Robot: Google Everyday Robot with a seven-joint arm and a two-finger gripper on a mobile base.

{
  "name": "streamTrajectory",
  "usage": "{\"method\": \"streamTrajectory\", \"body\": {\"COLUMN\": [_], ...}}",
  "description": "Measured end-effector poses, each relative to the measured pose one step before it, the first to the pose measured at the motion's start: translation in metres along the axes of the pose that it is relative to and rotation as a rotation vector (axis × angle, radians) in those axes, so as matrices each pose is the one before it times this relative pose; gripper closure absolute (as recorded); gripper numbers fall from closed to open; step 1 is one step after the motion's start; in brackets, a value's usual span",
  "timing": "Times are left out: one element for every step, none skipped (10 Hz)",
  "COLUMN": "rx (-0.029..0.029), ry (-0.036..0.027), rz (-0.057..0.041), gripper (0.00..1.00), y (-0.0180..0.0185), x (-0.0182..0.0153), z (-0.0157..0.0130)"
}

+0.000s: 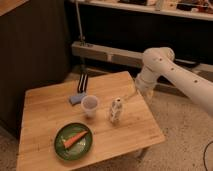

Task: Move the arm in a circular motion

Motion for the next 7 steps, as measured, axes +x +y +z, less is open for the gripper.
{"method": "streamTrajectory", "body": {"rx": [0.00474,0.00388,0.0089,0.02207,0.0243,0.02779,0.01175], "ry": [0.003,-0.00356,-0.00369,-0.00146,-0.0022,-0.00288,-0.00109], "rz": [0.04722,0.03412,0.02351,0.01465,-0.00775,-0.01695,-0.01821], "gripper": [0.2,0.2,0.2,0.2,0.2,0.2,0.2], "y": [-0.02132,-0.01577,-0.01204,-0.00926,-0.00104,0.00131,0.00283], "x": [0.0255,0.02481,0.02647,0.0358,0.02744,0.02291,0.0096], "z": [0.00107,-0.00196,-0.00325,-0.0038,-0.00377,-0.00413,-0.00217]}}
